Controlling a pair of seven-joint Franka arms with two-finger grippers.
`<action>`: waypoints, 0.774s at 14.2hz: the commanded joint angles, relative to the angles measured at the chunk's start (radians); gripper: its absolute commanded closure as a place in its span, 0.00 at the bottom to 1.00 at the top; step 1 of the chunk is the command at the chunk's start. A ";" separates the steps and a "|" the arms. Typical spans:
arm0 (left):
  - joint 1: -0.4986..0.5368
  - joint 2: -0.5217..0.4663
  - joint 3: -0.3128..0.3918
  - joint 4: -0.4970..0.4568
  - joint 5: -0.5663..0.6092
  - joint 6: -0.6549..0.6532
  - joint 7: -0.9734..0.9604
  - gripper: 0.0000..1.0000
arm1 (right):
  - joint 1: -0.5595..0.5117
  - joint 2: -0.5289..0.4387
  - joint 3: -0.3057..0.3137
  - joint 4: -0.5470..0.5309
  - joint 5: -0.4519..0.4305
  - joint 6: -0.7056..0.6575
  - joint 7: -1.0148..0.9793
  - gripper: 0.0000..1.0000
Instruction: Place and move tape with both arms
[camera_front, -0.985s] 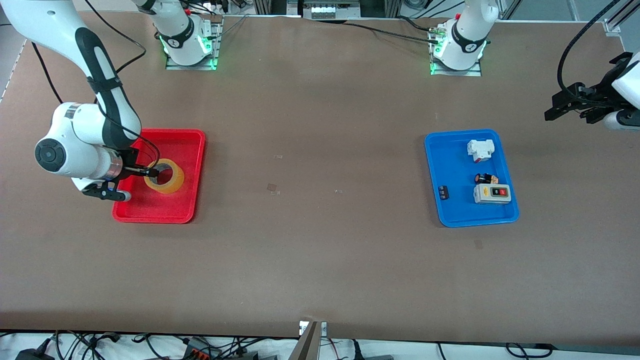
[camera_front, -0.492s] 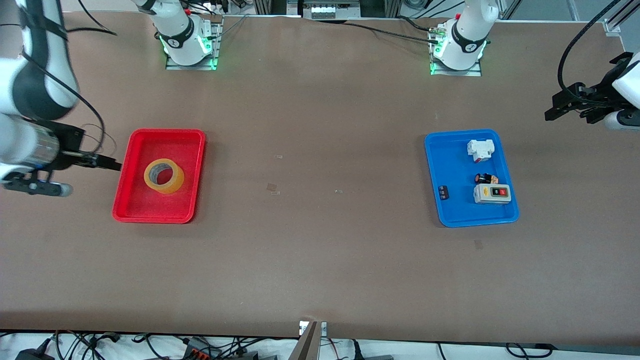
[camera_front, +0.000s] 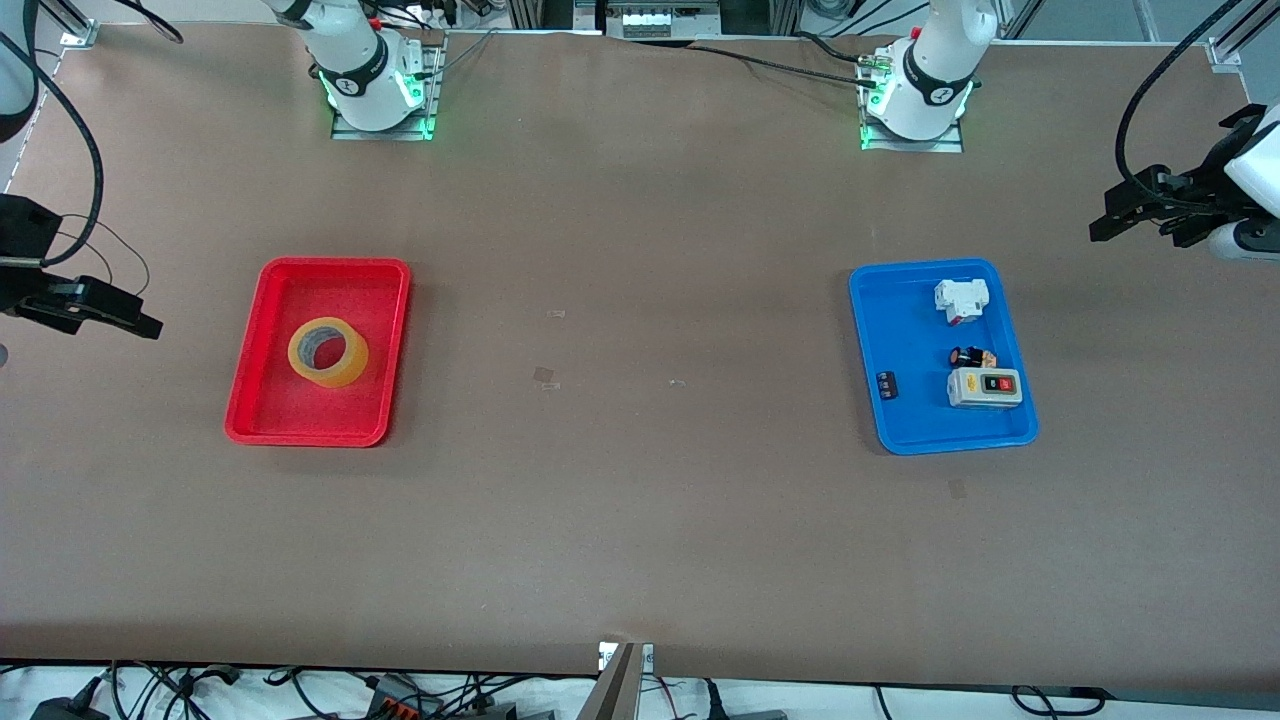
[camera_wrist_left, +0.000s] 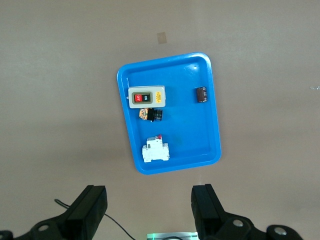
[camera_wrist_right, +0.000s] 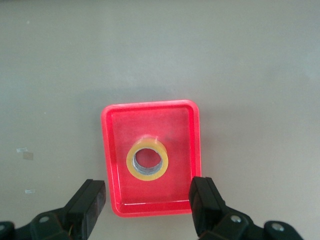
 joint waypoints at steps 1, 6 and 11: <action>-0.002 -0.005 0.004 0.003 -0.013 -0.001 -0.007 0.00 | 0.004 0.026 -0.005 0.043 0.004 -0.012 -0.010 0.00; -0.002 -0.004 0.004 0.000 -0.013 -0.001 -0.007 0.00 | 0.004 -0.047 0.001 -0.069 -0.003 0.041 -0.022 0.00; -0.002 -0.004 0.003 -0.001 -0.013 -0.001 -0.007 0.00 | 0.003 -0.266 0.001 -0.409 -0.001 0.218 -0.052 0.00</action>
